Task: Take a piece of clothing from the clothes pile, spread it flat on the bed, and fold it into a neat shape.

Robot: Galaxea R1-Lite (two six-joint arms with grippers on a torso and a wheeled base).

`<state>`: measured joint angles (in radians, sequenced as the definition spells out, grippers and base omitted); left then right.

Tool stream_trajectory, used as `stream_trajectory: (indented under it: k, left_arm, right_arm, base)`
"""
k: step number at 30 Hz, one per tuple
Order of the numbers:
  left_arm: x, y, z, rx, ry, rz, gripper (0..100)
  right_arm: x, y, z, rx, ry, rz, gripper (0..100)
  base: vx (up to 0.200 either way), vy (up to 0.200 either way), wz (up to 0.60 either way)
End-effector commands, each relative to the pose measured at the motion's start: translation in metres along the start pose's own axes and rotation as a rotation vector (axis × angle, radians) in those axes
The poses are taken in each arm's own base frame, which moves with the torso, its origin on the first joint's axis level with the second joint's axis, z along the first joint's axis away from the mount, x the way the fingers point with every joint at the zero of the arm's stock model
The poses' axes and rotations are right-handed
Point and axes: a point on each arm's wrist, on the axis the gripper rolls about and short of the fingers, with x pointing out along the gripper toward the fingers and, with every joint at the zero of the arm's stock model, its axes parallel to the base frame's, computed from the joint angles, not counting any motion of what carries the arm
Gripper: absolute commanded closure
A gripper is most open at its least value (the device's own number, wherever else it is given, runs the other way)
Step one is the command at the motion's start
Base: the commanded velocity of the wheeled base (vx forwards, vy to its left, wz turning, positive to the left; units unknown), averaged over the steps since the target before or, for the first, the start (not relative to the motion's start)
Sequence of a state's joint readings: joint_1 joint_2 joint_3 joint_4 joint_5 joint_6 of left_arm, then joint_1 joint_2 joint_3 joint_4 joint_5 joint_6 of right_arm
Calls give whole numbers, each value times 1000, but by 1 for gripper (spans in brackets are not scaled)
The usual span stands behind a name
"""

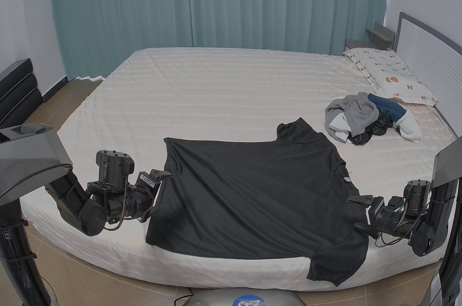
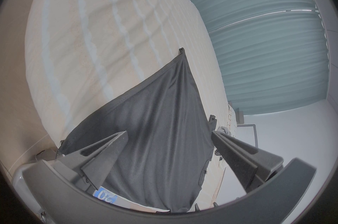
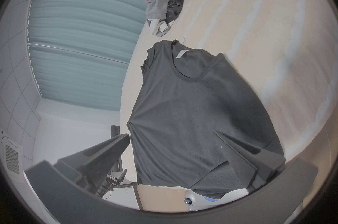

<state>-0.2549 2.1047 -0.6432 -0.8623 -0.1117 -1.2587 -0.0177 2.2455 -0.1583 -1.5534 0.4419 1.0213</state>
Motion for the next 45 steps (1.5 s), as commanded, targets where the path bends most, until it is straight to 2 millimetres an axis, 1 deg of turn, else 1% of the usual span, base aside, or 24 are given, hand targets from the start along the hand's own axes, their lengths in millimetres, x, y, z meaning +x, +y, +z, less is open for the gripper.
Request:
stream_trajectory:
  k: [1,4,8,11,17,18,20,23,27,29,30,32,35,37,40,45]
  left_arm:
    - [0,-1,-3,-2,9,-2,0]
    - [0,-1,-4,-1,11,0,0]
    - [0,0,-11,9,29,6,0]
    - [-1,0,-11,12,24,11,0]
    - [-12,11,-4,69,4,49,0]
    - [-24,16,1,129,-3,59,0]
    - [-34,20,2,175,-3,68,0]
    - [-36,26,3,229,0,90,0]
    - [-40,34,0,249,3,122,0]
    - [-47,44,-3,242,13,152,0]
    - [-47,45,-4,241,15,156,0]
    - [-52,58,-7,229,31,207,0]
    - [-53,70,-7,213,31,236,0]
    - [-52,73,-6,218,16,227,0]
    - [-55,81,-10,221,13,243,0]
    - [-42,92,-11,252,-16,279,0]
  right_arm:
    - [3,-3,-4,-2,15,-11,0]
    - [3,-3,-6,-6,23,-12,0]
    - [4,-3,-7,-7,26,-16,0]
    - [4,-3,-7,-8,26,-18,0]
    - [3,-4,-8,-6,29,-22,0]
    - [2,-4,-9,-6,29,-25,0]
    - [2,-5,-9,-5,30,-27,0]
    - [1,-5,-9,-6,31,-29,0]
    - [0,-5,-10,-16,31,-34,0]
    - [0,-5,-10,-17,32,-35,0]
    - [0,-5,-10,-17,32,-35,0]
    - [-1,-6,-11,-17,35,-38,0]
    - [-2,-6,-13,-19,40,-44,0]
    - [-2,-6,-14,-26,45,-44,0]
    - [-2,-6,-14,-27,44,-46,0]
    - [-1,-7,-14,-28,45,-47,0]
  base:
    - [0,-200,0]
    - [0,-200,0]
    - [0,-200,0]
    - [0,0,0]
    - [0,0,0]
    - [0,0,0]
    - [0,0,0]
    - [0,0,0]
    - [0,0,0]
    - [0,0,0]
    - [0,0,0]
    - [0,0,0]
    - [0,0,0]
    - [0,0,0]
    - [0,0,0]
    - [0,0,0]
